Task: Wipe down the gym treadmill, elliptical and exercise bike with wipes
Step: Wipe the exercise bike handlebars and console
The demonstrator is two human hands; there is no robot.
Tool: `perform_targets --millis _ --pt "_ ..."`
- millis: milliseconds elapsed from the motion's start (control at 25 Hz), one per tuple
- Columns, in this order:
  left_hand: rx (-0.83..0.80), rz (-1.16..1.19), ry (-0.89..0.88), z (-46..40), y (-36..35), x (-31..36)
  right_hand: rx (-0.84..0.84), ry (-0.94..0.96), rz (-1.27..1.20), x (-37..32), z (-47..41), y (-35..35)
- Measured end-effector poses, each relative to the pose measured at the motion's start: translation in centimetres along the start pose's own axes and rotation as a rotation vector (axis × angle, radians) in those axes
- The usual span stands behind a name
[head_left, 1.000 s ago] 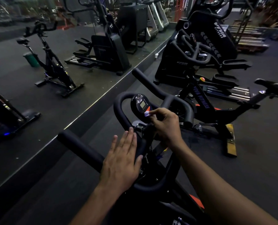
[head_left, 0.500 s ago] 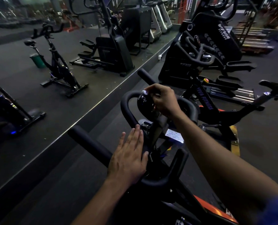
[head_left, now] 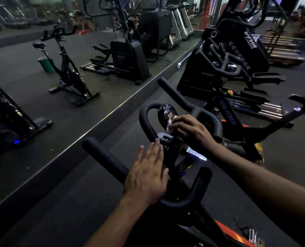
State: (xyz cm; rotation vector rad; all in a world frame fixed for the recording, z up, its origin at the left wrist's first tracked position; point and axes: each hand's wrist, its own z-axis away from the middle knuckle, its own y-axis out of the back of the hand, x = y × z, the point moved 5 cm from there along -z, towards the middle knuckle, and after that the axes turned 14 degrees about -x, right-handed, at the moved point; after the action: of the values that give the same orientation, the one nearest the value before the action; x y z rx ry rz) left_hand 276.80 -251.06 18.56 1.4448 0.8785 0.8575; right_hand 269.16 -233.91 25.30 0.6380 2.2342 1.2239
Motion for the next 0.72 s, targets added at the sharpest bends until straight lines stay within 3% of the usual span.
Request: perform_targets --millis 80,200,560,720 --pt "-0.003 0.002 -0.002 -0.1 0.0 0.1 0.154 -0.148 -0.083 0.3 -1.2 0.7" --pt "-0.009 0.007 -0.003 -0.1 -0.1 0.0 0.222 -0.283 -0.210 0.6 -3.8 1.5" --pt "-0.008 -0.019 -0.005 0.0 0.0 0.1 0.171 -0.420 -0.204 1.7 2.4 -2.1" --pt "-0.088 -0.060 -0.013 -0.3 -0.4 0.0 0.286 -0.807 -0.423 4.1 -1.1 -1.3"
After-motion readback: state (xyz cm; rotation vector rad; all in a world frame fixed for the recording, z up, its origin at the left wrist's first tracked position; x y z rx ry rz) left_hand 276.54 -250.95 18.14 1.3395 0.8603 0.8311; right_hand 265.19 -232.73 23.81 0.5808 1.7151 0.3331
